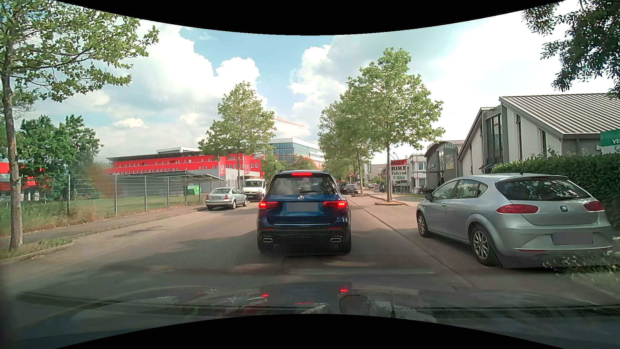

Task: Follow the waypoints while adhering to traffic rules and regulations

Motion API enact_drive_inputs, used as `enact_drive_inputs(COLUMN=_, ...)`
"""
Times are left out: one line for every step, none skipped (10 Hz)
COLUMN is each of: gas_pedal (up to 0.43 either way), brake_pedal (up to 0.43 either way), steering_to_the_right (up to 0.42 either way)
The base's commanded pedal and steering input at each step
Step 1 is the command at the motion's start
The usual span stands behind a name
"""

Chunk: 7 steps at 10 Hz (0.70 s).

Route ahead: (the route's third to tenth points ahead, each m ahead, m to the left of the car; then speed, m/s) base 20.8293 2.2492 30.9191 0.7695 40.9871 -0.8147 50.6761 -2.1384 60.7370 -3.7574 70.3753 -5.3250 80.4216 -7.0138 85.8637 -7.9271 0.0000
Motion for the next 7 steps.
enact_drive_inputs(gas_pedal=0.0, brake_pedal=0.268, steering_to_the_right=-0.004)
enact_drive_inputs(gas_pedal=0.0, brake_pedal=0.268, steering_to_the_right=-0.005)
enact_drive_inputs(gas_pedal=0.0, brake_pedal=0.268, steering_to_the_right=-0.005)
enact_drive_inputs(gas_pedal=0.0, brake_pedal=0.268, steering_to_the_right=-0.005)
enact_drive_inputs(gas_pedal=0.0, brake_pedal=0.268, steering_to_the_right=-0.004)
enact_drive_inputs(gas_pedal=0.0, brake_pedal=0.268, steering_to_the_right=-0.005)
enact_drive_inputs(gas_pedal=0.0, brake_pedal=0.268, steering_to_the_right=-0.004)
